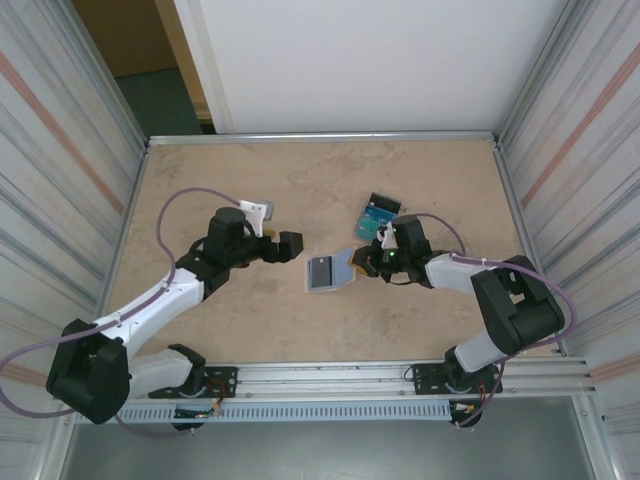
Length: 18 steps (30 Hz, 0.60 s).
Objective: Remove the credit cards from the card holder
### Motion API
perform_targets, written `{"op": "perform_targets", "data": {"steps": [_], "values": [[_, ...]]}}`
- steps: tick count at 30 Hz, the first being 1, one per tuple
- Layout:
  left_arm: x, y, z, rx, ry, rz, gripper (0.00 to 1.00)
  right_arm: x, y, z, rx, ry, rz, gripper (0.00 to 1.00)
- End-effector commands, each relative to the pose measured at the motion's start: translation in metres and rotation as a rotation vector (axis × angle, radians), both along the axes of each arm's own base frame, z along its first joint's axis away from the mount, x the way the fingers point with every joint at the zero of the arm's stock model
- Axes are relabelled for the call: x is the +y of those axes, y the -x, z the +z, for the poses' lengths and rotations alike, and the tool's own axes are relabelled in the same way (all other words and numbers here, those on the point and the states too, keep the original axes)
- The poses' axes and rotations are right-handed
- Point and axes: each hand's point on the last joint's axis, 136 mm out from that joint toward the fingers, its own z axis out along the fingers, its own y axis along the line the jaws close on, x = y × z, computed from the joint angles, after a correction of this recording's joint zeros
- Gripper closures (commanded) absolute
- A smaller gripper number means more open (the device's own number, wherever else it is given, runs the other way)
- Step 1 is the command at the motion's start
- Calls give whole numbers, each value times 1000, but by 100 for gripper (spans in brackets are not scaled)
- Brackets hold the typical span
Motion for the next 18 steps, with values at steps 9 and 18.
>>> {"op": "perform_targets", "data": {"steps": [9,18], "values": [[-9,-11,10,-57,-18,-15,1,-20,13,-22,48,149,11,70],[-7,-9,-5,-62,-126,-2,1,-54,14,-23,23,298,-41,58]]}}
